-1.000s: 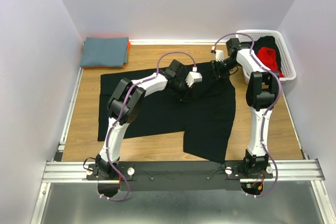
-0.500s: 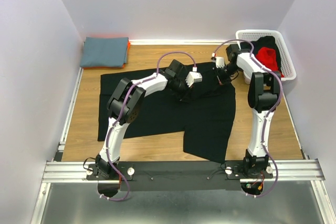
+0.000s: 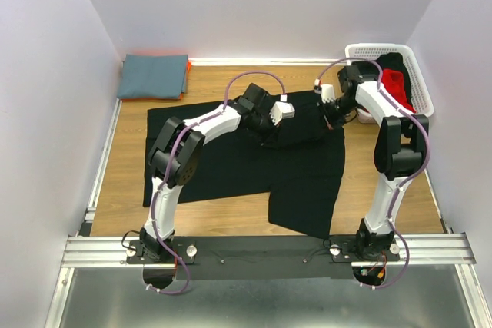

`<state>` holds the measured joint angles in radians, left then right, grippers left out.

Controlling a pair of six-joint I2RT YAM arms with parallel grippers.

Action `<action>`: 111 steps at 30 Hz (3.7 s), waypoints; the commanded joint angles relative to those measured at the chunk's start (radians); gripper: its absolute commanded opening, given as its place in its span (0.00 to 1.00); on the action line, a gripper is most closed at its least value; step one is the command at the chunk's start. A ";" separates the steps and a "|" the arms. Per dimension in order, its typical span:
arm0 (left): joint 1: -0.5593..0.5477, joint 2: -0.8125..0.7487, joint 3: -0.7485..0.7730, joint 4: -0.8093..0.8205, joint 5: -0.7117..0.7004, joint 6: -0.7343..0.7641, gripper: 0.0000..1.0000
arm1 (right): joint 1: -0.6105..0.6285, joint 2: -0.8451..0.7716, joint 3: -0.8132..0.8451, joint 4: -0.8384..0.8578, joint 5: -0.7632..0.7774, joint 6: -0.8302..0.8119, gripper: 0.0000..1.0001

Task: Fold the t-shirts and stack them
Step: Fold the tshirt

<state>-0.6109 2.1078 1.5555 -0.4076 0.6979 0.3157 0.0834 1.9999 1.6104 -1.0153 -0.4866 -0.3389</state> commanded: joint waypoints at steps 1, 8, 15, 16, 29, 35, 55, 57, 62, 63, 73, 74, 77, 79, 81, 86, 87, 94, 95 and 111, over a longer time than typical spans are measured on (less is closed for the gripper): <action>-0.006 -0.046 -0.020 -0.056 -0.009 0.046 0.27 | -0.004 -0.027 -0.067 -0.020 0.019 -0.040 0.02; -0.013 -0.065 -0.040 -0.140 0.011 0.135 0.29 | -0.004 -0.050 -0.109 -0.051 -0.020 -0.080 0.13; 0.000 -0.251 -0.181 -0.184 0.025 0.204 0.47 | -0.004 -0.082 -0.075 -0.134 0.036 -0.161 0.42; 0.023 -0.294 -0.217 -0.201 0.025 0.210 0.48 | -0.004 -0.085 -0.063 -0.134 0.036 -0.158 0.43; 0.585 -0.537 -0.485 -0.573 -0.167 0.605 0.51 | 0.022 -0.092 -0.214 0.001 0.111 -0.203 0.40; 0.808 -0.467 -0.497 -0.459 -0.302 0.609 0.49 | 0.027 -0.047 -0.155 0.057 0.112 -0.163 0.40; 0.858 0.004 0.081 -0.323 -0.264 0.267 0.47 | 0.029 0.453 0.582 0.145 0.181 0.066 0.46; 0.849 0.047 0.092 -0.326 -0.259 0.263 0.45 | 0.027 0.459 0.557 0.159 0.213 0.080 0.46; 0.810 0.099 0.113 -0.326 -0.281 0.243 0.43 | 0.024 0.444 0.482 0.195 0.292 0.092 0.46; 0.804 0.121 0.126 -0.330 -0.285 0.240 0.43 | 0.021 0.442 0.464 0.196 0.318 0.089 0.46; 0.778 0.173 0.314 -0.407 -0.230 0.249 0.45 | -0.019 0.370 0.433 0.218 0.278 0.048 0.56; 0.777 0.140 0.322 -0.424 -0.195 0.267 0.48 | -0.017 0.328 0.425 0.213 0.252 0.041 0.59; 0.781 0.007 0.275 -0.480 -0.152 0.351 0.54 | -0.011 0.237 0.383 0.150 0.142 -0.018 0.78; 0.786 -0.116 0.239 -0.540 -0.133 0.417 0.58 | -0.007 0.122 0.335 0.094 0.085 -0.070 0.87; 0.803 -0.188 0.175 -0.607 -0.117 0.508 0.62 | 0.006 0.006 0.248 0.042 0.068 -0.119 0.87; 0.878 -0.396 -0.027 -0.711 -0.095 0.695 0.64 | 0.027 -0.193 0.039 -0.091 0.045 -0.279 0.85; 0.888 -0.425 -0.067 -0.711 -0.101 0.724 0.64 | 0.036 -0.226 -0.005 -0.120 0.049 -0.301 0.82; 0.919 -0.676 -0.392 -0.711 -0.231 0.873 0.60 | 0.237 -0.490 -0.392 -0.141 0.186 -0.351 0.66; 0.921 -0.698 -0.449 -0.709 -0.251 0.884 0.59 | 0.254 -0.527 -0.467 -0.117 0.201 -0.348 0.66; 0.919 -0.824 -0.715 -0.629 -0.383 0.954 0.59 | 0.311 -0.589 -0.761 0.073 0.368 -0.345 0.61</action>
<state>0.3077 1.2865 0.8520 -1.0695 0.3542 1.2469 0.3866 1.4281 0.8639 -1.0035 -0.1623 -0.6678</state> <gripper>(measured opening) 0.589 0.610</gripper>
